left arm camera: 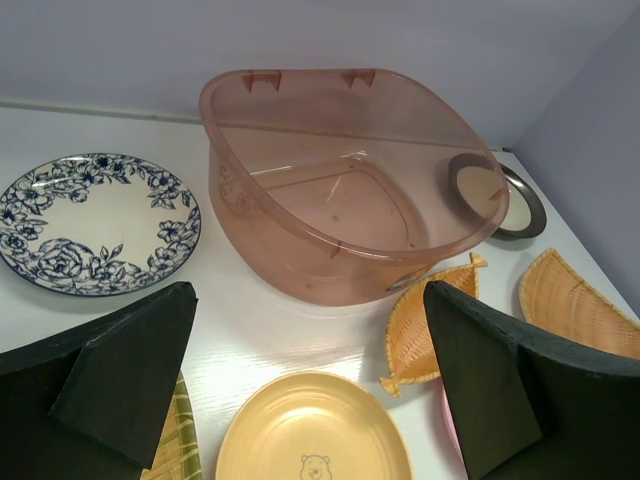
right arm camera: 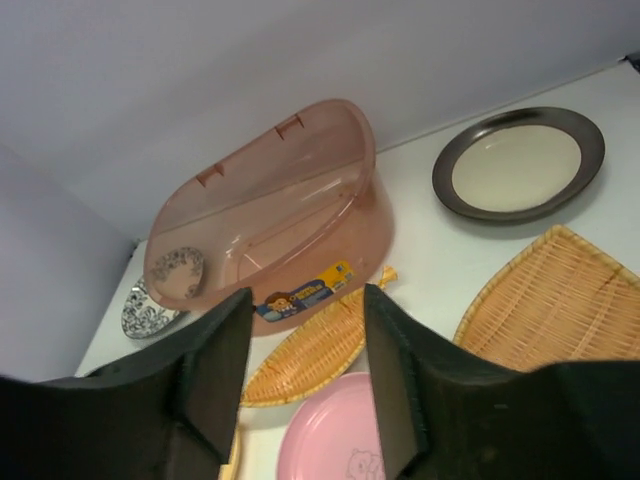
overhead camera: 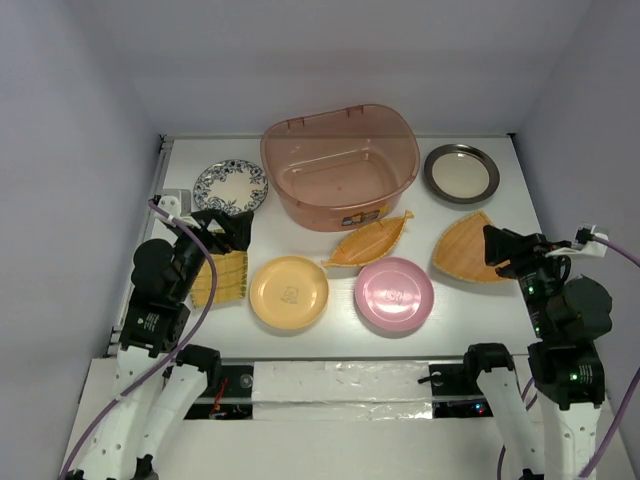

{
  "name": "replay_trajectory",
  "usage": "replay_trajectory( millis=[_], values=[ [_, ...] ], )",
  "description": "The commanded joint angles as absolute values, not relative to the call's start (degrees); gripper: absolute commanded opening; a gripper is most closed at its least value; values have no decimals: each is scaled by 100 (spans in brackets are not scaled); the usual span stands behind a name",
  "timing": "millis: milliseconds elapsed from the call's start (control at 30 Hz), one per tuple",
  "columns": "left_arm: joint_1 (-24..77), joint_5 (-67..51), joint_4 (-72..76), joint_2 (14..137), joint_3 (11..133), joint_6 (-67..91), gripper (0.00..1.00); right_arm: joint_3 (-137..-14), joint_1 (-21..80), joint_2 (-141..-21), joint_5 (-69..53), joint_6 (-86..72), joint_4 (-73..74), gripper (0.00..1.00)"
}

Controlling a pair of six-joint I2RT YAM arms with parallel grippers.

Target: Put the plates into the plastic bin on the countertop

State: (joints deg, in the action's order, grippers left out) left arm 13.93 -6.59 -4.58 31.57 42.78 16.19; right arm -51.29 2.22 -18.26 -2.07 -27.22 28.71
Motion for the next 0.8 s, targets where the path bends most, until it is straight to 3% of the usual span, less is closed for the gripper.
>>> replay_trajectory(
  millis=[0, 133, 167, 333, 367, 400, 500, 600, 667, 767],
  values=[
    [1415, -739, -290, 3129, 4421, 1678, 99, -5221, 176, -1854, -254, -2646, 2944, 51],
    [1415, -624, -351, 3111, 4368, 1819, 99, -4879, 176, -1916, -483, -2689, 2927, 3],
    [1415, -711, -360, 3120, 4351, 1819, 99, -4817, 176, -1968, -492, -2716, 2935, 0],
    [1415, -1099, -273, 3164, 4245, 1933, 99, -4264, 176, -2425, -685, -3005, 2690, 0],
    [1415, -1099, -281, 3181, 4219, 1951, 96, -4019, 176, -2539, -703, -3136, 2481, 0],
    [1415, -1116, -307, 3199, 4201, 1934, 55, -3869, 176, -2592, -668, -3199, 2348, 0],
    [1415, -1142, -351, 3208, 4114, 1916, 3, -3403, 176, -2925, -598, -3375, 1891, 0],
    [1415, -1160, -387, 3225, 4034, 1899, 0, -3078, 176, -3530, -589, -3480, 1346, 10],
    [1415, -1090, -422, 3243, 4043, 1898, 0, -2989, 176, -3900, -703, -3568, 812, 24],
    [1415, -958, -448, 3278, 4052, 1942, 11, -2988, 237, -4735, -923, -3638, 196, 40]
  ],
)
